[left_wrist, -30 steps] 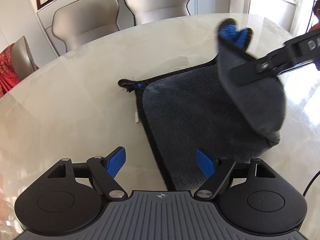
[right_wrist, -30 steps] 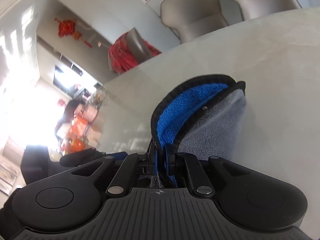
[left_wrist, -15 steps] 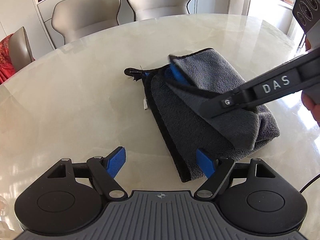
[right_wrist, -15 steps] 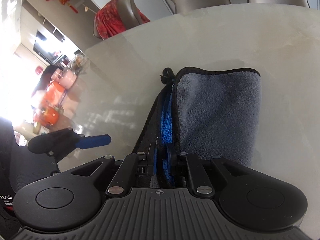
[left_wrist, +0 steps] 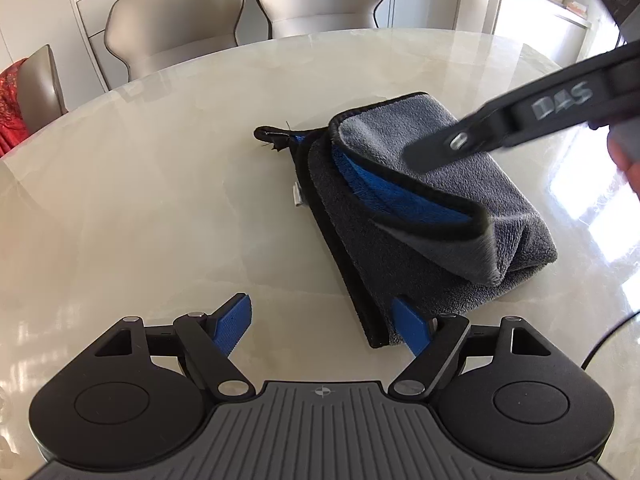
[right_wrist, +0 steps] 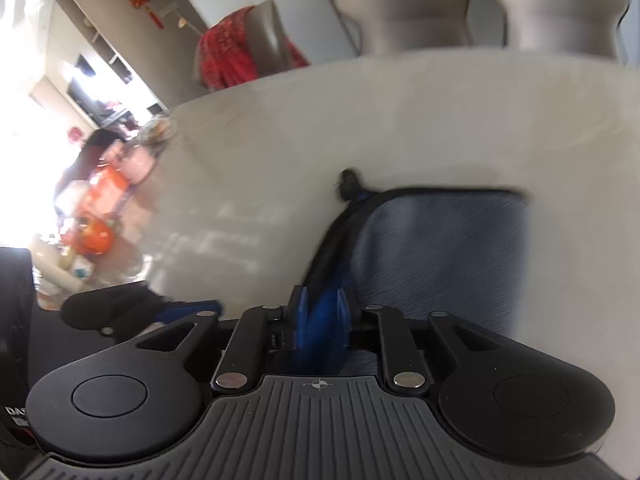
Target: Fold towel
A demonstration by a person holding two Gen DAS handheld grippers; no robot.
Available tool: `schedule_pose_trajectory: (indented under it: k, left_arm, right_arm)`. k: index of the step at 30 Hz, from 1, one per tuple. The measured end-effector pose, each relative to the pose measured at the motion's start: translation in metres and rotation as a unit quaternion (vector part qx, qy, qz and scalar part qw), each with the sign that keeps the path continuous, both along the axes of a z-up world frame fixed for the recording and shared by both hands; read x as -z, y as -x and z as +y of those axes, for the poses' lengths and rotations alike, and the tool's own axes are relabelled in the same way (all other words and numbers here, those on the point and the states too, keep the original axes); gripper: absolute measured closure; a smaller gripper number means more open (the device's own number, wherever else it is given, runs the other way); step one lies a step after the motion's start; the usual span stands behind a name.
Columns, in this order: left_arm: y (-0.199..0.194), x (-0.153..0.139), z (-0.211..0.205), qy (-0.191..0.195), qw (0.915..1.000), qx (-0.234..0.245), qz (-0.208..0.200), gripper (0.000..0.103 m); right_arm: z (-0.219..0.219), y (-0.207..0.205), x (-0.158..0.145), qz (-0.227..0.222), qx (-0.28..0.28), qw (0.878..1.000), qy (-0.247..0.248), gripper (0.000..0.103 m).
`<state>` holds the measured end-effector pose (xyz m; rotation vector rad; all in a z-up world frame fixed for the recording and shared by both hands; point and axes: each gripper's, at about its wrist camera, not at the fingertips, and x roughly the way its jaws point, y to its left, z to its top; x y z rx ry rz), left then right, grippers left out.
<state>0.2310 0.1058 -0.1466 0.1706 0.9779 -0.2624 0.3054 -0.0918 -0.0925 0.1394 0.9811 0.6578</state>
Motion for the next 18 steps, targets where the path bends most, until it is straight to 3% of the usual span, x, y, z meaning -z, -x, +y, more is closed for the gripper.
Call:
schedule_pose_trajectory:
  k: [5, 9, 18]
  left_arm:
    - [0.001, 0.0, -0.001, 0.005, 1.0, 0.008, 0.0, 0.022]
    - [-0.001, -0.002, 0.005, 0.022, 0.9998, 0.001, 0.004, 0.022]
    - [0.006, -0.005, 0.009, 0.016, 0.9998, 0.013, 0.003, 0.022]
  right_arm:
    - [-0.015, 0.012, 0.002, 0.013, -0.008, 1.0, 0.012, 0.067]
    - [0.001, 0.025, 0.015, 0.027, -0.045, 0.998, 0.018, 0.067]
    - [0.023, 0.029, 0.025, 0.024, -0.08, 0.996, 0.024, 0.068]
